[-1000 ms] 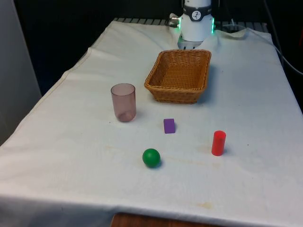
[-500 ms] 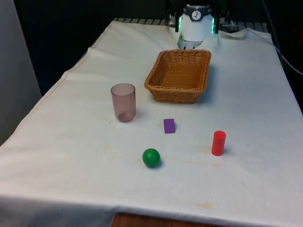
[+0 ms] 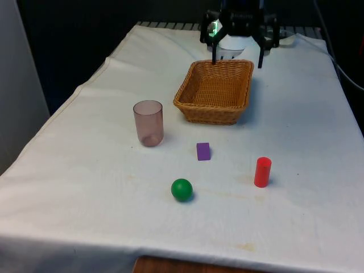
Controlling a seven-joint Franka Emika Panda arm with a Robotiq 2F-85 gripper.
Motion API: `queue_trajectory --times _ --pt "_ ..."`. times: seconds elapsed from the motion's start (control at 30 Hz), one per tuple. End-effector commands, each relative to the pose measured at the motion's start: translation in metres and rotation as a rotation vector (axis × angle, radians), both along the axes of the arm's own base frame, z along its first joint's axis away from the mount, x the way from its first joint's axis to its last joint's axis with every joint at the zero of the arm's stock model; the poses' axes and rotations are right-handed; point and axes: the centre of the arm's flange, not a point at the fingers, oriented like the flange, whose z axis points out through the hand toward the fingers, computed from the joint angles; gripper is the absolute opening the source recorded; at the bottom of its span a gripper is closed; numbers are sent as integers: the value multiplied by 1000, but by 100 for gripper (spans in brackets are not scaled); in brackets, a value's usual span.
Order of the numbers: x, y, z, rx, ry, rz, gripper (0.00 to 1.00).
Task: Pick up the triangular block and place it into the basket.
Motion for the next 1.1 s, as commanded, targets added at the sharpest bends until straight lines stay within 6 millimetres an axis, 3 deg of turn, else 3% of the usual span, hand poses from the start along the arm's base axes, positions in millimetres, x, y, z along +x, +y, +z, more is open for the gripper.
queue_trajectory --times 0.0,0.23,0.53,1.07 --pt "2 2 -8 -9 -6 -5 100" --pt "9 3 -39 -20 -11 -7 100" --pt "10 1 -58 -24 -5 -4 100" --pt "15 -20 -103 -52 -32 40 100"
